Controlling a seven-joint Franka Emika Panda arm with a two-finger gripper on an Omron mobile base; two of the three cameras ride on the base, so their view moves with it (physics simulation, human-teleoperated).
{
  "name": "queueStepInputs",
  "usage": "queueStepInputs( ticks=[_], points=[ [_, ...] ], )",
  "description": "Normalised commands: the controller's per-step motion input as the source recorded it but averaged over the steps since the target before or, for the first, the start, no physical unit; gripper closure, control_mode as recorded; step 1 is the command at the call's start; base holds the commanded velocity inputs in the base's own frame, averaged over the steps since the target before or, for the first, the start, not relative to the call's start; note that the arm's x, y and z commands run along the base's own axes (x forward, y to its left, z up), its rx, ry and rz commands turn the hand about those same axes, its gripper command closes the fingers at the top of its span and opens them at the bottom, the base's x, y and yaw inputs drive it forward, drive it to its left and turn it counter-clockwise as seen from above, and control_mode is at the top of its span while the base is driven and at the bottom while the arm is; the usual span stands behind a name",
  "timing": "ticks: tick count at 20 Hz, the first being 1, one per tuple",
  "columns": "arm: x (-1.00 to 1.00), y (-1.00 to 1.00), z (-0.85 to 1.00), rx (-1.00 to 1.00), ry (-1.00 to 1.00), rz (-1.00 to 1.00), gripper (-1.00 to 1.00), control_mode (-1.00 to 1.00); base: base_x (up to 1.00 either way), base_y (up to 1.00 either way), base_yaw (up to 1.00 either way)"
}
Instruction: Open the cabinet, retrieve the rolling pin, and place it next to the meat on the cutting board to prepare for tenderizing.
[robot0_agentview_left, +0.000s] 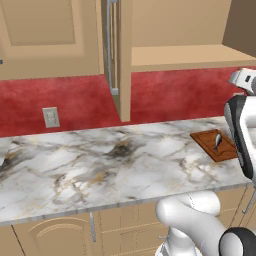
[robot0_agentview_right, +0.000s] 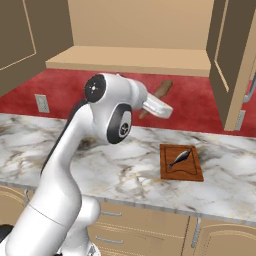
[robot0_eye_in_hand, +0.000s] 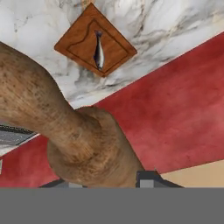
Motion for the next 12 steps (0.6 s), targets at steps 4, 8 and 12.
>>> queueStepInputs(
  ticks=[4, 8, 12],
  points=[
    [0.00, -0.16, -0.41, 0.04, 0.08, -0.30, 1.00, -1.00, 0.00, 0.00, 0.00],
    [0.00, -0.25, -0.31, 0.05, 0.03, -0.11, 1.00, -1.00, 0.00, 0.00, 0.00],
    [0.07, -0.26, -0.31, 0.12, 0.04, -0.12, 1.00, -1.00, 0.00, 0.00, 0.00]
  ],
)
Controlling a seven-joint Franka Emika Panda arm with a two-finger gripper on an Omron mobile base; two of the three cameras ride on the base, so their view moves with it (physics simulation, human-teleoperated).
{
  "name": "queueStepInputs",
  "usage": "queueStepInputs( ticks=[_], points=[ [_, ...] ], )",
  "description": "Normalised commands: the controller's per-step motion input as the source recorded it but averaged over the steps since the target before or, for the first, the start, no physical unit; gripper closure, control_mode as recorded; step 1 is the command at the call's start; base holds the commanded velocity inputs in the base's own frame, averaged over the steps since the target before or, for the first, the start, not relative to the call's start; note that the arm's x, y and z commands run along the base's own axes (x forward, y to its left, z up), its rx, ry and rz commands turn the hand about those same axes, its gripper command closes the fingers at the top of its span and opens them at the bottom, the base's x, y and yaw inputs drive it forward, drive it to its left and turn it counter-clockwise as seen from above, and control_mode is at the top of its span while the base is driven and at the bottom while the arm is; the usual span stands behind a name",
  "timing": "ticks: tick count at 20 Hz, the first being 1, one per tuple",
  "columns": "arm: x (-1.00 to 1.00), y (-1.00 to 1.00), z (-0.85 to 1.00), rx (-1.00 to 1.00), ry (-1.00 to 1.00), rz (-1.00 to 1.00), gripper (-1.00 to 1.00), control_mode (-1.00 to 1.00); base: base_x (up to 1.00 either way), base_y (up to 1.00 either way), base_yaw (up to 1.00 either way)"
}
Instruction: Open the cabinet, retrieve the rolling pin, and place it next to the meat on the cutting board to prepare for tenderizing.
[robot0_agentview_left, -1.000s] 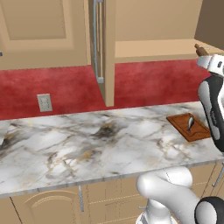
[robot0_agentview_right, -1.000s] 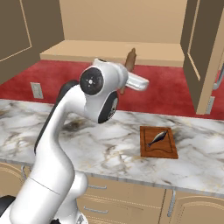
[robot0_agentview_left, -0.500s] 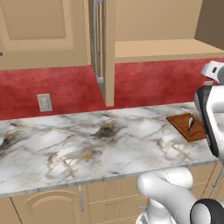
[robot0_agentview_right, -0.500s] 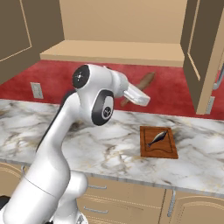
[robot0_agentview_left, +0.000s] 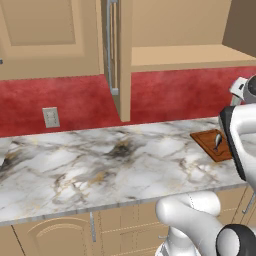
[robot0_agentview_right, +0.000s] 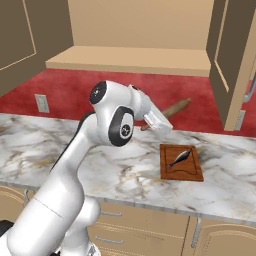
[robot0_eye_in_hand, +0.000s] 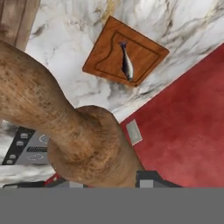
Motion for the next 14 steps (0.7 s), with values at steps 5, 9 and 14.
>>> queueStepInputs(
  ticks=[5, 9, 14],
  points=[
    [0.24, -0.24, -0.42, 0.16, 0.02, -0.08, 1.00, -1.00, 0.00, 0.00, 0.00],
    [0.26, -0.16, -0.50, 0.11, 0.00, -0.06, 1.00, -1.00, 0.00, 0.00, 0.00],
    [0.18, -0.07, -0.52, 0.02, 0.00, -0.06, 1.00, -1.00, 0.00, 0.00, 0.00]
  ],
)
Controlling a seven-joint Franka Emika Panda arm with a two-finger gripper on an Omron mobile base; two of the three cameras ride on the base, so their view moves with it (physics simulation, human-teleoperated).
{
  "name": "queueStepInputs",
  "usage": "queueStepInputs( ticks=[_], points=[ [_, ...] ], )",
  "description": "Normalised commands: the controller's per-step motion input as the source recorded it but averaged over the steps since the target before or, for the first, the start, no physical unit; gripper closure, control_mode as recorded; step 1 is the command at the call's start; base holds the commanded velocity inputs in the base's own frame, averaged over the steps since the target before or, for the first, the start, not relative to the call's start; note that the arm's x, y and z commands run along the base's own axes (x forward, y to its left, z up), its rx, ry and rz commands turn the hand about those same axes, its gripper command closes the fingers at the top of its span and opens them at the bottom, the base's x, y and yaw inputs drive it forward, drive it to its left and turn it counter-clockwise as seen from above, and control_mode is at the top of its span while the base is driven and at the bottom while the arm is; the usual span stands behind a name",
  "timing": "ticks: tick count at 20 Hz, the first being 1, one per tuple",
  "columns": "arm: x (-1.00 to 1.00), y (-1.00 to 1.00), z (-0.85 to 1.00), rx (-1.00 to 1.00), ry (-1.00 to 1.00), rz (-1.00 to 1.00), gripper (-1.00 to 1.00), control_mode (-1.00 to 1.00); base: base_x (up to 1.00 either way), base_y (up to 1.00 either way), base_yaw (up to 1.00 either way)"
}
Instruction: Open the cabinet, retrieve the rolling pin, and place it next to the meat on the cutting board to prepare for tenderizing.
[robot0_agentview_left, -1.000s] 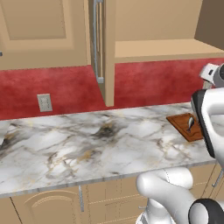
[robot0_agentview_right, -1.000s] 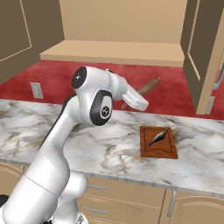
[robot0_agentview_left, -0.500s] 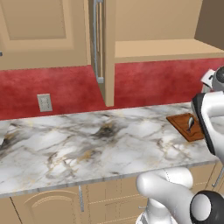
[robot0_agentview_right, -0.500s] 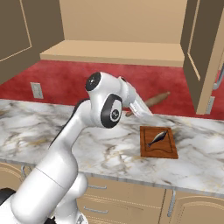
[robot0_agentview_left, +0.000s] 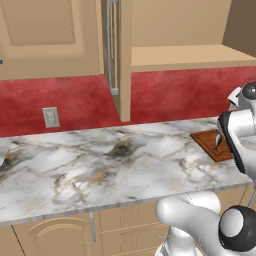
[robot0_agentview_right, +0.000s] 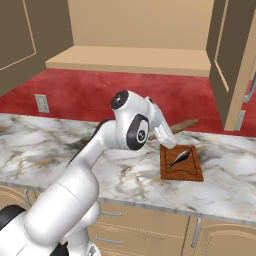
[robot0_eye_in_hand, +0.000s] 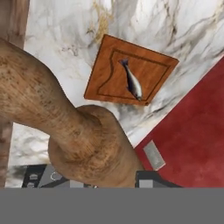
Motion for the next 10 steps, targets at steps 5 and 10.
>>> queueStepInputs(
  ticks=[5, 10],
  points=[
    [0.14, -0.07, -0.52, 0.00, 0.00, -0.07, 1.00, -1.00, 0.00, 0.00, 0.00],
    [0.17, -0.14, -0.49, 0.00, 0.00, -0.05, 1.00, -1.00, 0.00, 0.00, 0.00]
  ],
)
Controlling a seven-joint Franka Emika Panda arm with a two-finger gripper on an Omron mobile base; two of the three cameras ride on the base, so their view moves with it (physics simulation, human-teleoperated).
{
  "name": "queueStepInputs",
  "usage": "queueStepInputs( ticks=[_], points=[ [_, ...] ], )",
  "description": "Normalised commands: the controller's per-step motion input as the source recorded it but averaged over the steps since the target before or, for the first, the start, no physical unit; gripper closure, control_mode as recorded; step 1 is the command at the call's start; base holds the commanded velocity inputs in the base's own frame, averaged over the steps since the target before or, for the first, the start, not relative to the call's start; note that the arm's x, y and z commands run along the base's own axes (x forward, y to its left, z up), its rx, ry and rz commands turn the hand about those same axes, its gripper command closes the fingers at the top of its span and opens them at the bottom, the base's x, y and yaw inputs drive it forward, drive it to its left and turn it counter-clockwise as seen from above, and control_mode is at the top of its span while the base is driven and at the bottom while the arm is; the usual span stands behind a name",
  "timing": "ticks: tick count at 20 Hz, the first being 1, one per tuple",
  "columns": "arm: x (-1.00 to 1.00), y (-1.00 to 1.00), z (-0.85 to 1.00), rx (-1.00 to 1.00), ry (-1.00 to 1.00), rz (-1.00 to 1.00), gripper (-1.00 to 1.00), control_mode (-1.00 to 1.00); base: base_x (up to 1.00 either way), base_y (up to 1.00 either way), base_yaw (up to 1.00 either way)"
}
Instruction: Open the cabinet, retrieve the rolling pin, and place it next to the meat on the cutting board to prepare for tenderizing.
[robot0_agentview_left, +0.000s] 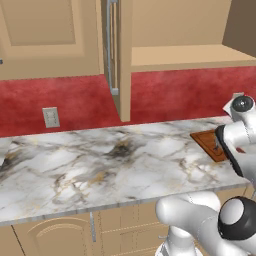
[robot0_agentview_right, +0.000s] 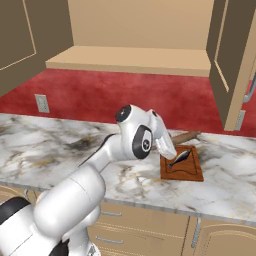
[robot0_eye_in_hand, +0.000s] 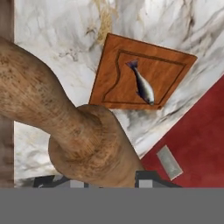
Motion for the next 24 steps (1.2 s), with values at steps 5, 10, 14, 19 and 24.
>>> queueStepInputs(
  ticks=[5, 10, 14, 19, 24],
  points=[
    [0.15, -0.17, -0.51, 0.00, 0.00, -0.03, 1.00, -1.00, 0.00, 0.00, 0.00],
    [0.09, -0.16, -0.49, 0.00, 0.00, -0.01, 1.00, -1.00, 0.00, 0.00, 0.00],
    [0.01, -0.15, -0.45, 0.00, 0.00, 0.00, 1.00, -1.00, 0.00, 0.00, 0.00],
    [0.05, -0.08, -0.39, 0.00, 0.00, 0.00, 1.00, -1.00, 0.00, 0.00, 0.00],
    [0.10, -0.03, -0.31, 0.00, 0.00, 0.00, 1.00, -1.00, 0.00, 0.00, 0.00]
  ],
)
